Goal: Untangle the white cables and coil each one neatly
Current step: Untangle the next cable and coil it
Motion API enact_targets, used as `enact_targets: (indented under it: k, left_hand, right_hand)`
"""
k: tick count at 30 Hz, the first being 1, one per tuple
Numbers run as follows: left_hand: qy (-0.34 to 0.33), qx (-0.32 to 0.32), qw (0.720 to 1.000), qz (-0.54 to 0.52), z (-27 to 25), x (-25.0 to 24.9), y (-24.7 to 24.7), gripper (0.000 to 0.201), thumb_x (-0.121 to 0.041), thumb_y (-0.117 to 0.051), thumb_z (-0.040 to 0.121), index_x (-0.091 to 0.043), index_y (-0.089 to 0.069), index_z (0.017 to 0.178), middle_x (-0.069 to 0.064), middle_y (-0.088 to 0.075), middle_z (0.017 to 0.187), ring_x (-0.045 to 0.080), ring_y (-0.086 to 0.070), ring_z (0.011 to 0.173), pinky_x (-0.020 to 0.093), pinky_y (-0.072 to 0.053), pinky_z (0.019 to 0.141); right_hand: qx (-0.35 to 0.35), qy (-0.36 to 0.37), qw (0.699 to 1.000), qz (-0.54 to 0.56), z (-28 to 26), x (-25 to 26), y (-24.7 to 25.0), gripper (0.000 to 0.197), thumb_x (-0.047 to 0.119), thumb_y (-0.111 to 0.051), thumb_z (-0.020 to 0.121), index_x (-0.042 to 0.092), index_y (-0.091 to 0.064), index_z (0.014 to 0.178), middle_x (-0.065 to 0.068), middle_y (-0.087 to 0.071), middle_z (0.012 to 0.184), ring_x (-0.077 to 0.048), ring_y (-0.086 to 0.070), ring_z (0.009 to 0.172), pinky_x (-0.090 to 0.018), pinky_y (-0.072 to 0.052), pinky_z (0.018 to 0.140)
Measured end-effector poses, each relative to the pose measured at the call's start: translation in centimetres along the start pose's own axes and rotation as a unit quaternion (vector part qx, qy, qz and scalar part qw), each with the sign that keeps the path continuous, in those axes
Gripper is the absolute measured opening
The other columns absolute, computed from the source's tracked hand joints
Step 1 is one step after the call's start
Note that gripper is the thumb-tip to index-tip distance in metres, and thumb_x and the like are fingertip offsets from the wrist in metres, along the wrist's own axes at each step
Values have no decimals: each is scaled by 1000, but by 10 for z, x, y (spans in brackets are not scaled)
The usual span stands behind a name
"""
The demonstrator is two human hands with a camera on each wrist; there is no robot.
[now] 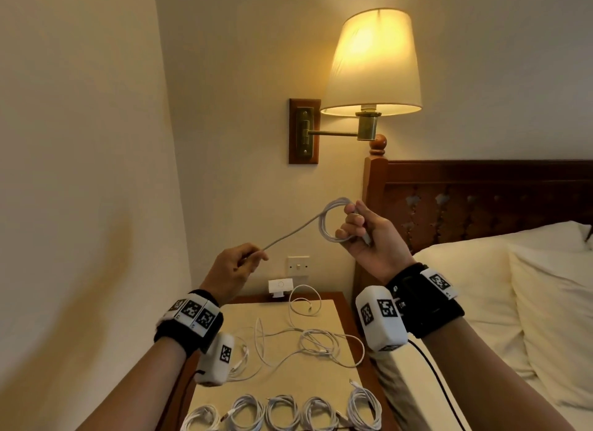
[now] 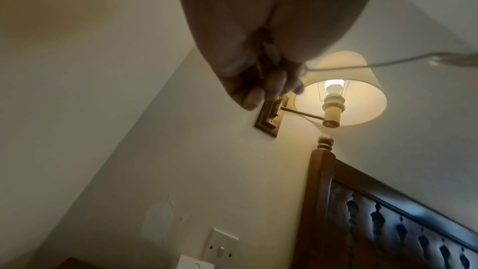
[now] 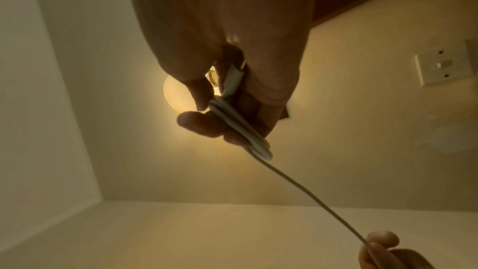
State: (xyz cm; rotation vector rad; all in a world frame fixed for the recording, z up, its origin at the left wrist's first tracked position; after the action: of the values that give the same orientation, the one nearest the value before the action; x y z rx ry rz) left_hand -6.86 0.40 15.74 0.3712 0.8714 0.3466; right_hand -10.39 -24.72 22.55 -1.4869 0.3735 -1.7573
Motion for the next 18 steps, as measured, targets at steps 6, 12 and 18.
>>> enact_targets:
  k: [6, 12, 18]
  left_hand:
    - [122, 160, 939, 279, -9, -12, -28, 33, -31, -38, 99, -21, -57, 75, 2, -58, 74, 21, -56, 73, 34, -46, 72]
    - [-17, 361, 928, 93, -23, -99, -41, 38, -41, -50, 98, -25, -60, 65, -14, -52, 58, 5, -44, 55, 25, -38, 60]
    - [-231, 134, 959, 93, 9, -122, -7, 30, -46, -43, 97, -30, -59, 77, -13, -57, 72, 13, -51, 68, 37, -44, 64]
  right_hand:
    - [-2, -3, 999, -51, 2, -3, -6, 26, 27, -43, 102, 9, -59, 90, 0, -56, 67, -10, -55, 58, -24, -51, 66]
    - [24, 30, 931, -362, 1, -15, -6, 29, 24, -51, 98, -1, -66, 95, -13, -70, 79, -23, -69, 69, -29, -56, 69]
    - [95, -3, 875, -475, -5, -29, -2, 38, 34, -51, 95, 1, -69, 98, -15, -71, 78, -23, -68, 66, -35, -56, 73]
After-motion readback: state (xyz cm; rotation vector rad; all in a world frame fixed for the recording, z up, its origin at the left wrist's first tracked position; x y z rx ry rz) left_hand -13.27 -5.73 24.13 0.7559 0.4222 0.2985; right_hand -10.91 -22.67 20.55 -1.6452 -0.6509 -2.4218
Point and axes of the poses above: each hand's wrist, its own z-axis towards the middle knuckle, its own y-axis out of the back of the hand, x = y × z, the point moved 4 cm from there along z, towards the middle knuckle
